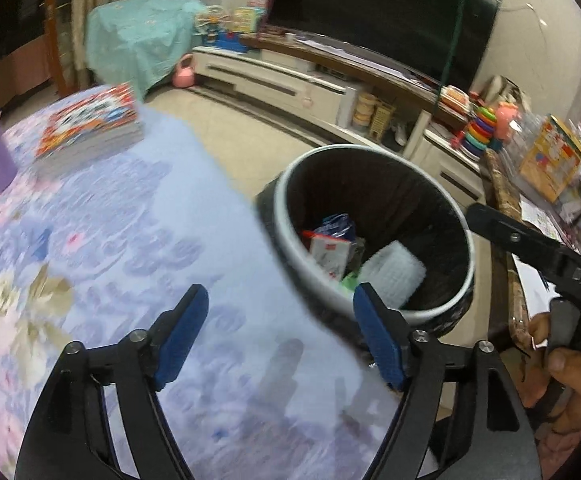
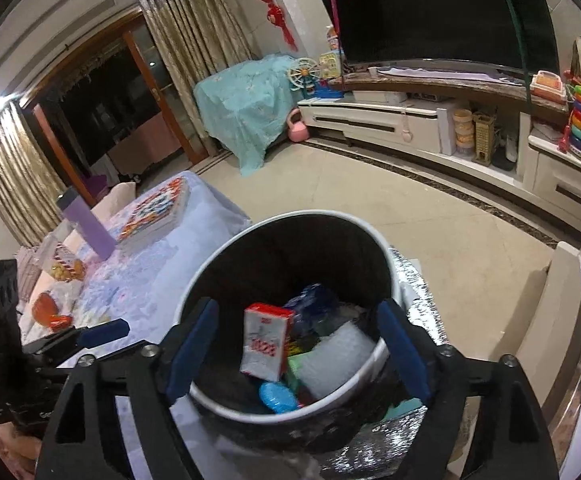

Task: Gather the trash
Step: 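Open both tools to drop the carton and foam net into the bin, then move both open tools back over the table toward the tissue and orange packet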

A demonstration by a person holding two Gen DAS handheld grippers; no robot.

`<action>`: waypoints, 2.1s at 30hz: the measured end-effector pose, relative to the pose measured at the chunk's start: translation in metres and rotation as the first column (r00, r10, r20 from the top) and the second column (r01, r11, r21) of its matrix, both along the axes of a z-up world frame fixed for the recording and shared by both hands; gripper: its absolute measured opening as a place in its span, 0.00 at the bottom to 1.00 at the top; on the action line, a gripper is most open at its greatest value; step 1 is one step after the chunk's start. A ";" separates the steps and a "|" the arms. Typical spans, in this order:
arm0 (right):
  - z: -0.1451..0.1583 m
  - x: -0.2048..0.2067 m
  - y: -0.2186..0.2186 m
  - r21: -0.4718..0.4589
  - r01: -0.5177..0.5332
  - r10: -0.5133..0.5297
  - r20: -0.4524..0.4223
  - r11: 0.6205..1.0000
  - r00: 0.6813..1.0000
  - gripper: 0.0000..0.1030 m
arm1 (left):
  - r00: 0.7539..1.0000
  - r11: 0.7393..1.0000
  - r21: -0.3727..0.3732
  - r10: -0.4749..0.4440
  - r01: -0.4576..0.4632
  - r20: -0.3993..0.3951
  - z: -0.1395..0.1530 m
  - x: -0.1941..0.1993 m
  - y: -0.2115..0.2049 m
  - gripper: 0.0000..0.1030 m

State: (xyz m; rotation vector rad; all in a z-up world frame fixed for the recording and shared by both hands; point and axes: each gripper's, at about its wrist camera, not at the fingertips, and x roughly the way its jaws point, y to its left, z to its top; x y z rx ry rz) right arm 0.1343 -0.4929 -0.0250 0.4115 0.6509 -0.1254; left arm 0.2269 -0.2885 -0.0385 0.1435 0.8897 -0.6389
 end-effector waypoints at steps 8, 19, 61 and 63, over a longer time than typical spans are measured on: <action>0.007 -0.012 0.040 0.027 -0.050 0.049 0.035 0.998 0.998 0.86 | 0.991 0.990 -0.042 0.130 -0.131 -0.017 -0.006 -0.011 0.072 0.75; 0.000 -0.011 0.109 0.034 -0.162 0.161 0.036 0.986 0.986 0.88 | 0.961 0.960 -0.050 0.276 -0.276 -0.010 -0.011 -0.034 0.164 0.75; -0.038 0.066 0.345 -0.001 -0.561 0.561 -0.039 0.828 0.827 0.88 | 0.766 0.765 0.033 0.642 -0.643 0.022 -0.028 -0.022 0.383 0.80; -0.040 0.076 0.352 0.001 -0.571 0.570 -0.046 0.821 0.820 0.88 | 0.757 0.756 0.039 0.653 -0.653 0.027 -0.028 -0.016 0.389 0.80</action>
